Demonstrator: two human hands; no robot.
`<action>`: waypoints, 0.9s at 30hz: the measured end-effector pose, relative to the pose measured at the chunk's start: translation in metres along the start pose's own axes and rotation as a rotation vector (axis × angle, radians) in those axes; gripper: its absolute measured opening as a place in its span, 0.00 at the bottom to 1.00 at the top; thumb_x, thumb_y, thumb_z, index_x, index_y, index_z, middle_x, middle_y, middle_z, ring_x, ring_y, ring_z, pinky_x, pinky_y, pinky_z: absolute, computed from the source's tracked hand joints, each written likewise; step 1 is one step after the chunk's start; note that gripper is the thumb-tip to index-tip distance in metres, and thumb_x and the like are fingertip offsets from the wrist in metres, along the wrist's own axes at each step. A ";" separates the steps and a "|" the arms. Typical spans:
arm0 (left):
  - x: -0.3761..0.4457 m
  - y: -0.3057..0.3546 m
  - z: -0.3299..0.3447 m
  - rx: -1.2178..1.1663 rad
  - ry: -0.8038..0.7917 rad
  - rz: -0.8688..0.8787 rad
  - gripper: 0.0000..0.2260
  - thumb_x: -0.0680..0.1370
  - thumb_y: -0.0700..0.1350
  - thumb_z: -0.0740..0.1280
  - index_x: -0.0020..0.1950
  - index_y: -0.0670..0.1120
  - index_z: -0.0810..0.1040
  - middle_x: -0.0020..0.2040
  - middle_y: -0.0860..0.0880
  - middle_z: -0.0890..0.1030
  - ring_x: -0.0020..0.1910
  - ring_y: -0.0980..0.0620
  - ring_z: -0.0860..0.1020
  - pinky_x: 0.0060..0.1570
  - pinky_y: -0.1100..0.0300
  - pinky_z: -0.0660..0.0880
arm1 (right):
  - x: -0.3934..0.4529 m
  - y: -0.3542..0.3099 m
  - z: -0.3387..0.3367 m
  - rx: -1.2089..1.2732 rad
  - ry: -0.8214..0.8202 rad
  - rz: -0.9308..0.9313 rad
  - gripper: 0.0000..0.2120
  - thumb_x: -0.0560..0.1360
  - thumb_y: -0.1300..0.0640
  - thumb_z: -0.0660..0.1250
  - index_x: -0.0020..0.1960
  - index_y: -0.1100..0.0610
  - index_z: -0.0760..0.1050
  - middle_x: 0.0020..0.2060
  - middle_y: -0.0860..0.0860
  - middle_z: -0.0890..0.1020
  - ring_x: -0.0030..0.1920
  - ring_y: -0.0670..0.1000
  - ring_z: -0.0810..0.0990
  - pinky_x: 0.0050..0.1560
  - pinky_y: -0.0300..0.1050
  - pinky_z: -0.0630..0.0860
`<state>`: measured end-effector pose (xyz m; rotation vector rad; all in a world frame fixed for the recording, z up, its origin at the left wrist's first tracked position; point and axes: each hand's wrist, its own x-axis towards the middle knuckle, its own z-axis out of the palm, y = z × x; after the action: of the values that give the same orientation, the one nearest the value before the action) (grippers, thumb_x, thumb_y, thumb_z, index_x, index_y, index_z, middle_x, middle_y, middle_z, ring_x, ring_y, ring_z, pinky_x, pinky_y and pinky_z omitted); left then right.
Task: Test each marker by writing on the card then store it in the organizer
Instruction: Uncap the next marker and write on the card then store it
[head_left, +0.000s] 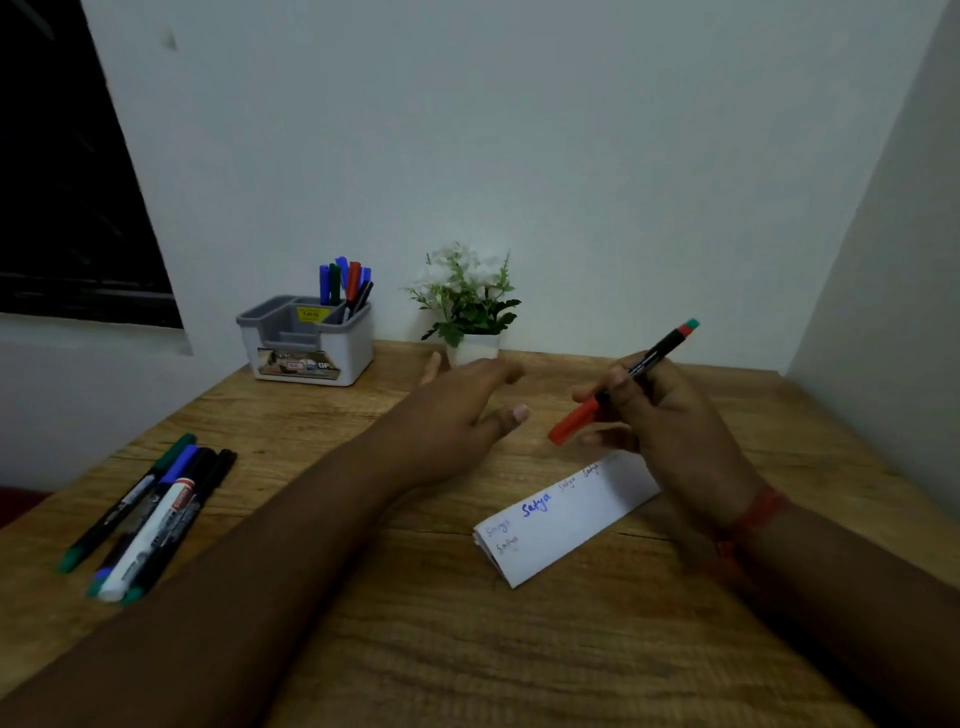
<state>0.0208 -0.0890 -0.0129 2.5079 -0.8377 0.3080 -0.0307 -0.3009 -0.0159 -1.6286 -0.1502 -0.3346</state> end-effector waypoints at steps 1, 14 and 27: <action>-0.001 -0.003 -0.005 0.062 -0.021 -0.038 0.23 0.82 0.57 0.60 0.77 0.55 0.62 0.74 0.53 0.69 0.71 0.59 0.61 0.76 0.40 0.52 | 0.001 -0.003 0.003 0.000 -0.006 0.014 0.11 0.83 0.52 0.60 0.53 0.60 0.73 0.48 0.60 0.85 0.47 0.56 0.87 0.43 0.50 0.86; -0.039 -0.106 -0.084 0.580 -0.112 -0.280 0.34 0.77 0.70 0.42 0.79 0.58 0.36 0.81 0.51 0.36 0.78 0.44 0.33 0.71 0.30 0.38 | 0.065 -0.028 0.116 -0.265 -0.219 0.160 0.10 0.80 0.63 0.68 0.60 0.60 0.75 0.42 0.61 0.81 0.36 0.51 0.81 0.35 0.45 0.79; -0.093 -0.184 -0.093 0.545 -0.040 -0.342 0.38 0.70 0.74 0.31 0.78 0.60 0.32 0.79 0.52 0.32 0.76 0.47 0.27 0.71 0.33 0.32 | 0.179 -0.055 0.260 -1.124 -0.082 -0.536 0.05 0.77 0.66 0.66 0.52 0.64 0.78 0.49 0.61 0.82 0.51 0.60 0.80 0.49 0.50 0.78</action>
<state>0.0545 0.1341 -0.0331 3.1084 -0.3500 0.4124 0.1551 -0.0572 0.0768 -2.7078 -0.5346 -0.8637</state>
